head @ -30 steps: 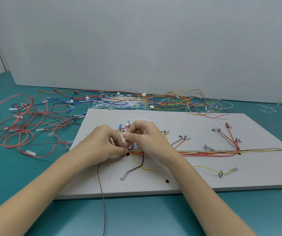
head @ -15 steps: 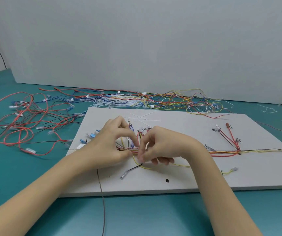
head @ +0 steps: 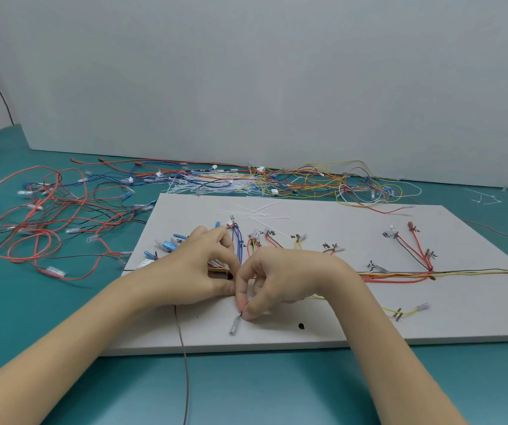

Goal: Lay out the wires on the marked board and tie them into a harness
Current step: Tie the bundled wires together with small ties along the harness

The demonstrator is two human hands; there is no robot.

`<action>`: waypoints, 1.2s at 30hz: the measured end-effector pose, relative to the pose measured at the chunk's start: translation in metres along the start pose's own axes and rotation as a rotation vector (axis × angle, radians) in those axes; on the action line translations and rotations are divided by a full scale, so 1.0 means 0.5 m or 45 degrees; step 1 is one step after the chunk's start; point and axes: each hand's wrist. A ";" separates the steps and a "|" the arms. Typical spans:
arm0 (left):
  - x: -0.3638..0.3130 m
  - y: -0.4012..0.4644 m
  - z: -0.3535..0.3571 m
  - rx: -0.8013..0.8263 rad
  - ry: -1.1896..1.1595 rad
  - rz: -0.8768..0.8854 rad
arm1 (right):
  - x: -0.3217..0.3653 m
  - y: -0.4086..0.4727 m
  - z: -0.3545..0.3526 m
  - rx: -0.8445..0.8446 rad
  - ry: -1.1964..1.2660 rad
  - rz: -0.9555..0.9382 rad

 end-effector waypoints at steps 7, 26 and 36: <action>0.004 -0.005 0.002 0.040 -0.024 -0.021 | -0.002 0.000 -0.002 0.064 -0.012 0.007; 0.012 0.001 -0.027 0.032 -0.848 -0.095 | -0.027 -0.010 -0.038 -0.311 0.417 -0.157; 0.020 0.008 -0.019 0.070 -1.028 -0.061 | -0.026 -0.018 -0.042 -0.044 0.476 -0.124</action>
Point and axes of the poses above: each hand's wrist, its own y-axis towards the middle knuckle, its own z-axis out of the palm, x = y × z, and after that the axes turned 9 degrees about y, right-handed
